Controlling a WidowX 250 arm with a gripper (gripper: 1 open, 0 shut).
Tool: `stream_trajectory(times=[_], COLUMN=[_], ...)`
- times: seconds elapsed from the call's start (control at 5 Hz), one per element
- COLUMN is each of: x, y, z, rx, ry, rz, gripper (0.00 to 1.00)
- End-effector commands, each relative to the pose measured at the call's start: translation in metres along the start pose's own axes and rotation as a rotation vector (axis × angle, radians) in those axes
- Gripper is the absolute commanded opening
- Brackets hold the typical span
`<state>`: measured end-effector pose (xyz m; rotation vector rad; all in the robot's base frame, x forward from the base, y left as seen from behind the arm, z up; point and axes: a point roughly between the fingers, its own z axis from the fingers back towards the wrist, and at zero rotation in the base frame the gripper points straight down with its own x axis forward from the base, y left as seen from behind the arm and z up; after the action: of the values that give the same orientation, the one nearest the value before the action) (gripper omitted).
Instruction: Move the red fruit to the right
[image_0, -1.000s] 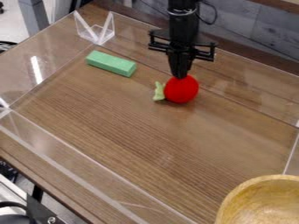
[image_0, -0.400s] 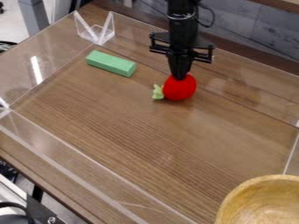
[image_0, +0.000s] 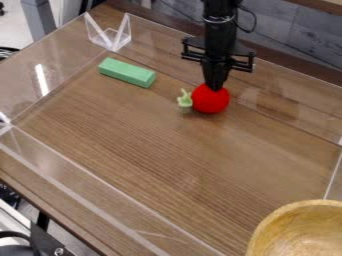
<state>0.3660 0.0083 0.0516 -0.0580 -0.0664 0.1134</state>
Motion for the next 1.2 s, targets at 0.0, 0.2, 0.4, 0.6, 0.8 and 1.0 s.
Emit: stream_trajectory(times=[0.0, 0.2, 0.4, 0.6, 0.8, 1.0], x=[0.011, 0.01, 0.01, 0.01, 0.008, 0.002], y=[-0.009, -0.017, -0.007, 0.008, 0.023, 0.043], z=[0.016, 0.018, 0.034, 0.059, 0.099, 0.134], rx=[0.005, 0.007, -0.02, -0.06, -0.117, -0.15], ry=[-0.053, -0.052, -0.063, -0.087, -0.11, -0.137], rz=[0.109, 0.217, 0.245, 0.277, 0.253, 0.238], gripper=[1.0, 1.0, 1.0, 1.0, 1.0, 1.0])
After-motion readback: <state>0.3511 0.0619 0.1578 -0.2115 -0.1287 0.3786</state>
